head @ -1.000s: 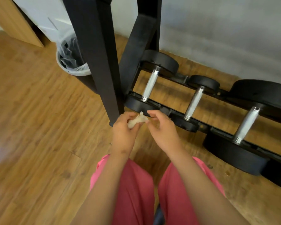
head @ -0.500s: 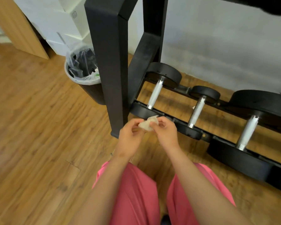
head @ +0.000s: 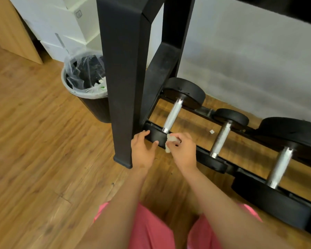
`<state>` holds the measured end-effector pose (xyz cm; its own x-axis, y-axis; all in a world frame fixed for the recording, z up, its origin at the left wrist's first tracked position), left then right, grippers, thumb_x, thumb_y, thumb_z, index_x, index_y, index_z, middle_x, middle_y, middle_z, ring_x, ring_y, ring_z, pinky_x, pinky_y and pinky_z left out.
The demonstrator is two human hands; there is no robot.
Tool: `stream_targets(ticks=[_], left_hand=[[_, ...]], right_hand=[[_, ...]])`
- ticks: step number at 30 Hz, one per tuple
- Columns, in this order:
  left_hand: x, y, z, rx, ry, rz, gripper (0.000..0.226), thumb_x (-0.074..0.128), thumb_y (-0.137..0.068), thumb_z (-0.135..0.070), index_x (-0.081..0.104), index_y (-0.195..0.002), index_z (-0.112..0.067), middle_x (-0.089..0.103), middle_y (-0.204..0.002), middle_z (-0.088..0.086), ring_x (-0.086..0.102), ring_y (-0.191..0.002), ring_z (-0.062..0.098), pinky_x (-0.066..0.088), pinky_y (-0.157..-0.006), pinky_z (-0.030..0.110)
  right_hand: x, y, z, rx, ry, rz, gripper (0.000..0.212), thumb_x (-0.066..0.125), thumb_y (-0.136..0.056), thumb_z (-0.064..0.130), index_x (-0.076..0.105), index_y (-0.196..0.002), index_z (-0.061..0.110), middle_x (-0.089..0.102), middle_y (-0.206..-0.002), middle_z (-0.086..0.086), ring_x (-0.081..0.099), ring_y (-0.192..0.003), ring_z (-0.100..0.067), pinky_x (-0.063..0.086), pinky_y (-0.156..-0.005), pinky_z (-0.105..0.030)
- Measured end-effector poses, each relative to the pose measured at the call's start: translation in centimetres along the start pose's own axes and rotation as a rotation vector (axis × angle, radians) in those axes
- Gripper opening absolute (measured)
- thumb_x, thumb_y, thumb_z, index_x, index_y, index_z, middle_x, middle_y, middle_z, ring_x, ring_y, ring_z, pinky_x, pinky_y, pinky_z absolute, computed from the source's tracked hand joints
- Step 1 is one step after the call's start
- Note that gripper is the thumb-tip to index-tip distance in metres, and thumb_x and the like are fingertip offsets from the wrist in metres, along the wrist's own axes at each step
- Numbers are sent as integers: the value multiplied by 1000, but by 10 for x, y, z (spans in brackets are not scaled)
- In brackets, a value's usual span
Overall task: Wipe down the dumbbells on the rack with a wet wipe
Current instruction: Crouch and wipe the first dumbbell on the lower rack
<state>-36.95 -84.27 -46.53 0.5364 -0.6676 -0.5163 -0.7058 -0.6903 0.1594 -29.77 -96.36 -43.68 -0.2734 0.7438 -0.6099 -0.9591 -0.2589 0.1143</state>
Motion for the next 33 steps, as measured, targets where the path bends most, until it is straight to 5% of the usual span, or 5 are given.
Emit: stream_targets(ticks=[7,10,20,25,33], left_hand=[[3,-5,16,1,240,-48,45,77,-79,-6,60,-116,-26,53,-129,0,46,-123,16,40,-104,31],[6,-6,16,-36,239,-57,44,79,-79,-14,60,-116,-27,52,-132,-1,42,-123,13,30,-102,22],[7,-5,15,-57,211,-64,43,79,-79,-14,62,-119,-20,52,-127,-4,42,-121,12,33,-104,27],[14,-18,-9,-6,52,-236,25,67,-91,-23,63,-112,-12,56,-115,1,48,-113,19,35,-95,25],[51,-47,-39,-89,-194,-330,30,49,-96,-40,61,-108,-15,63,-102,0,56,-102,20,48,-86,38]], right_hand=[[25,8,7,-234,177,136,28,68,-85,2,71,-110,15,56,-115,4,50,-112,-10,45,-100,-25],[14,-9,10,-155,150,29,27,65,-89,4,70,-113,15,55,-115,3,52,-108,-11,51,-94,-28],[-23,-18,-15,26,35,-125,20,57,-85,-7,68,-92,9,57,-101,0,59,-97,-21,43,-81,-23],[-72,-95,38,-206,-25,-234,13,63,-89,5,69,-99,10,57,-99,5,53,-84,1,35,-74,-1],[-42,-161,63,-560,358,-16,22,61,-94,17,70,-114,12,63,-114,-1,48,-111,-16,40,-89,-22]])
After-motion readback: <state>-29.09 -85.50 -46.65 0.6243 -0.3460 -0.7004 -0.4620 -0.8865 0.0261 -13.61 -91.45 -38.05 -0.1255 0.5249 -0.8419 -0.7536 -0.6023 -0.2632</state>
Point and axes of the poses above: each hand's wrist, its own y-axis away from the middle knuckle, its own x-axis out of the palm, z = x × y, the point moved 3 cm from there along -y, towards the middle knuckle
